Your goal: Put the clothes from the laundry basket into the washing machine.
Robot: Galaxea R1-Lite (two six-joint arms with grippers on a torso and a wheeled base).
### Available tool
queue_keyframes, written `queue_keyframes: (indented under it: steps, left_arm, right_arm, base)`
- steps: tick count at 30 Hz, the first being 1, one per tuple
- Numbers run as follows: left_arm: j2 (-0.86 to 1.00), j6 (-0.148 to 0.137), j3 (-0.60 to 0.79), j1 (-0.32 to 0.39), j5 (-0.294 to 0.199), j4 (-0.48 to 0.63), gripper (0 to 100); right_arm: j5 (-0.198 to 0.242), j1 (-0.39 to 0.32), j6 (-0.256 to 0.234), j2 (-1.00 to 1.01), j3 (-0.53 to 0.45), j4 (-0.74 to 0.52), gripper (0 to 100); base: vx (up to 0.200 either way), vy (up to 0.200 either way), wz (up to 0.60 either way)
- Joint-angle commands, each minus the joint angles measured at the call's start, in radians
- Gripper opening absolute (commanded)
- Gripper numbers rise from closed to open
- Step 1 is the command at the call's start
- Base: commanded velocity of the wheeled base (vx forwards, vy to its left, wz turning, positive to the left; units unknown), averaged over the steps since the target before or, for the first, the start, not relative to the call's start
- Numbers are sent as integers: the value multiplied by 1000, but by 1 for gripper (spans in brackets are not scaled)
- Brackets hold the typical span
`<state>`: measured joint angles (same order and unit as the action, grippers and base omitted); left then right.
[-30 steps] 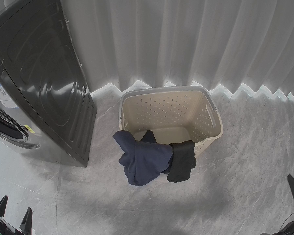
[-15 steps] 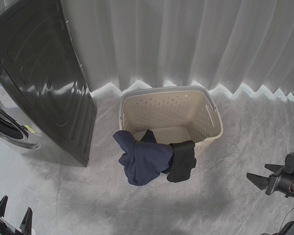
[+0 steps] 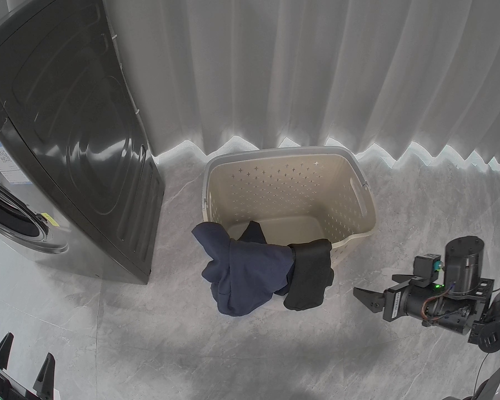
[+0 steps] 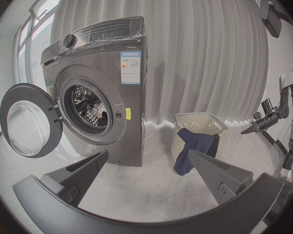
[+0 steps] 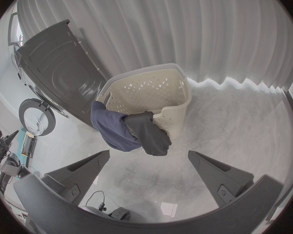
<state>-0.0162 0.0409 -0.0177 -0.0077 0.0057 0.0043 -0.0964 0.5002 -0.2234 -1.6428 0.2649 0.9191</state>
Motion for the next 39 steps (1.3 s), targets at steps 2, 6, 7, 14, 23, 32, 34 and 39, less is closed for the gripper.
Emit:
queue_keyframes:
  steps: [2,6,7,14,23,32,34,39]
  left_arm:
    - [13,1,18,0,0,0,100]
    - [13,1,18,0,0,0,100]
    - [13,1,18,0,0,0,100]
    - [13,1,18,0,0,0,100]
    - [13,-3,16,0,0,0,100]
    - [13,-3,18,0,0,0,100]
    - [13,-1,18,0,0,0,100]
    - [13,-1,18,0,0,0,100]
  right_arm:
    - [-9,41,-8,-172,80,15,100]
    - [-9,46,-24,-221,122,27,100]
    - [-9,46,-24,-233,132,37,100]
    - [-9,46,-22,-373,175,110,100]
    - [-11,49,-13,-499,247,185,100]
    - [-11,60,-8,-614,359,210,100]
    - [-11,60,-5,-628,382,218,100]
    - [-11,52,-2,-664,427,218,100]
  base:
    - [0,0,0]
    - [0,0,0]
    - [0,0,0]
    - [0,0,0]
    - [0,0,0]
    - [0,0,0]
    - [0,0,0]
    - [0,0,0]
